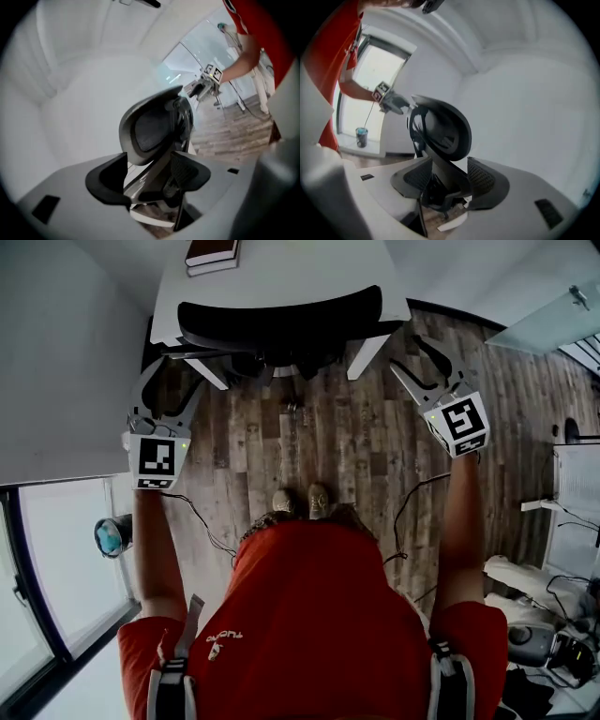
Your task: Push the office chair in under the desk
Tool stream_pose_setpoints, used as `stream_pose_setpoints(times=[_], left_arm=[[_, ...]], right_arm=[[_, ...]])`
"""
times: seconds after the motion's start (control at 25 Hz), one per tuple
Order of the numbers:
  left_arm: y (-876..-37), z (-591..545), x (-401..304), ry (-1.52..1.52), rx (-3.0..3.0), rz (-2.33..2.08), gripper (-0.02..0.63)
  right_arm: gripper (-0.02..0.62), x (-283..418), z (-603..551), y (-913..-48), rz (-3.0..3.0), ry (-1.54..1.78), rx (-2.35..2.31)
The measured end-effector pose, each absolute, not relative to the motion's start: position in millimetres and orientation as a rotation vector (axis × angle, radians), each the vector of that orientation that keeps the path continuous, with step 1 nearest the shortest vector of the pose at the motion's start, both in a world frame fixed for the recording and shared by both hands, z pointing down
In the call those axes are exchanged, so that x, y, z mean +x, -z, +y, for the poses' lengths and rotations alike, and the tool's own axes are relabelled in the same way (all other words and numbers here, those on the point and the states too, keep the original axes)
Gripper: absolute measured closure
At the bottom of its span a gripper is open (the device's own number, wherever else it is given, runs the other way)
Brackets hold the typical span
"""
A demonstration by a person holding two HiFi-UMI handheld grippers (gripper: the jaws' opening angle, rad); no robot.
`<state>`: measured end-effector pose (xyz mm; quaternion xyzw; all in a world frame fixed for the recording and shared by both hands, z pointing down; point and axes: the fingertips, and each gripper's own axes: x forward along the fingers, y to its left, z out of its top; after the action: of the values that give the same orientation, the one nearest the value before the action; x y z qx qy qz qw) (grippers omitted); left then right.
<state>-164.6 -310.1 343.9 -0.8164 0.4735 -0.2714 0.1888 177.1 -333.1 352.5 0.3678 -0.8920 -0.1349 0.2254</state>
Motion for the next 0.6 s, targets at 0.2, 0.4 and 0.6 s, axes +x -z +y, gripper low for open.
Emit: stream_pose_setpoints(times=[0.2,0.4,0.6], left_arm=[[-330.7,-265.3,-121.4,0.457,-2.532,1.371,0.397],[-312.3,-236.8,-81.4,0.159,-2.68,1.349,0.479],[-305.7,-224.5,-58.8,-0.03,-2.736,1.326,0.561]], right_arm=[[0.407,148.4,-287.1,-328.3,-2.689,0.333,1.14],[0.464,110.2,-252.5,-312.8,-2.829,0.344,1.14],[0.514,74.5,-227.5,-309.8,-2.961,0.297,1.124]])
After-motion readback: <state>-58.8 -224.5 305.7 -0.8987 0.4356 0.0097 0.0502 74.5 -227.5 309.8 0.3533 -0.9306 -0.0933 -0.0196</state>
